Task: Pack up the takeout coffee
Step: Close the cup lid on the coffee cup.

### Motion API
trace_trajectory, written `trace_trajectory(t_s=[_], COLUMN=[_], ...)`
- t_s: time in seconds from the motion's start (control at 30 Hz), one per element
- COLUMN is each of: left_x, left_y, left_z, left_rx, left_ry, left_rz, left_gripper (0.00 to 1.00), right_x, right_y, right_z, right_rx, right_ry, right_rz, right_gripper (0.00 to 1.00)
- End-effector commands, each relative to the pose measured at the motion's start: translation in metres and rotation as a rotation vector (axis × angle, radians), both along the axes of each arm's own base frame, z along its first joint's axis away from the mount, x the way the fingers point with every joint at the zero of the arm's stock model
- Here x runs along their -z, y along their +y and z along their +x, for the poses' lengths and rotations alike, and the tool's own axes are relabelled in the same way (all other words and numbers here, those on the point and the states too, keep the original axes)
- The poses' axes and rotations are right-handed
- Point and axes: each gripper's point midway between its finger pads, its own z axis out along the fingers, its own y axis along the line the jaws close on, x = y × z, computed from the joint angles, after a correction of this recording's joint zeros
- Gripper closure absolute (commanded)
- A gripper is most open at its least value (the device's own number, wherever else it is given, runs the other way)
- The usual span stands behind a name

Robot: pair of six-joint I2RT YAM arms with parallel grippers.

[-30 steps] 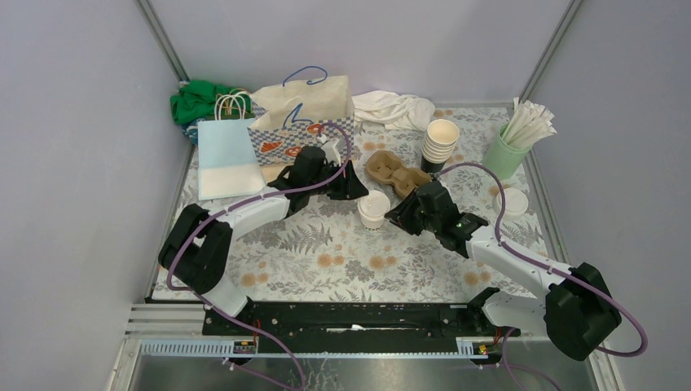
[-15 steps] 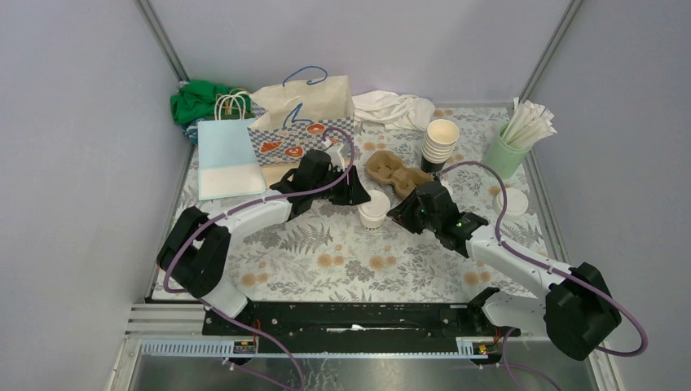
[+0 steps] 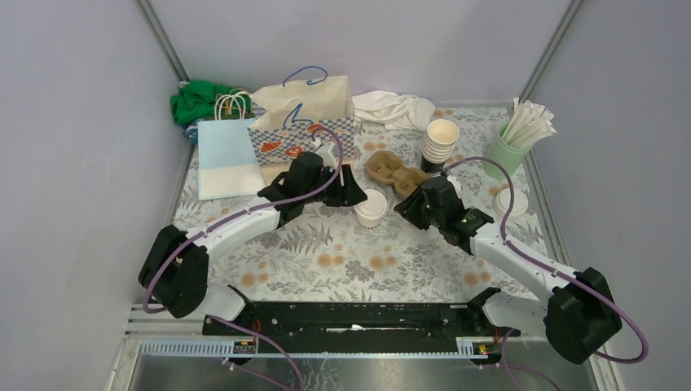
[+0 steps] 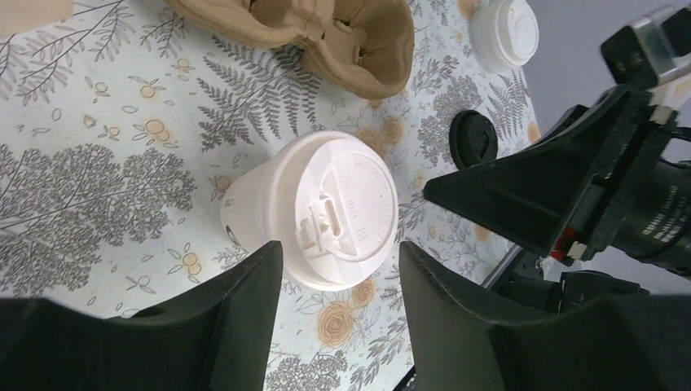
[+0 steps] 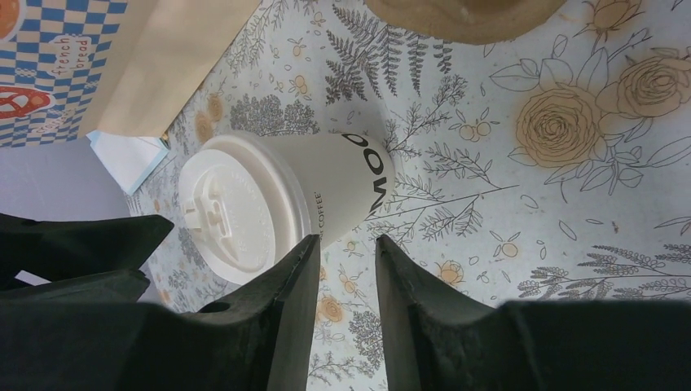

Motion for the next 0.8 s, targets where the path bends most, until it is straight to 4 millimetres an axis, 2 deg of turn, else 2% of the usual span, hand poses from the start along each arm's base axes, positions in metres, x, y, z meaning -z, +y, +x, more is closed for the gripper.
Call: trace_trajectory(t_s=[0.0, 0.33, 0.57, 0.77], left_x=[-0.009, -0.034, -0.035, -0.025], left_y=[0.009, 0.012, 0.024, 0.027], left_z=[0.000, -0.003, 0.008, 0.013], left_rx=[-0.029, -0.010, -0.013, -0.024], left_ry=[-0.035, -0.083, -0.062, -0.029], left_rz=[0.030, 0.024, -0.012, -0.044], left_gripper=[0.41, 0.38, 0.60, 0.68], right_x=[-0.026, -0.032, -0.033, -0.034], right_y=[-0.012, -0.004, 0.010, 0.029], right_z=[0.012, 0.007, 0.000, -0.005], right_rx=[0.045, -0.035, -0.096, -0.190], right_ry=[-0.088, -0.100, -0.086, -0.066], right_rz=[-0.014, -0.014, 0.054, 0.117], right_gripper=[0.61, 0.59, 0.66, 0.67])
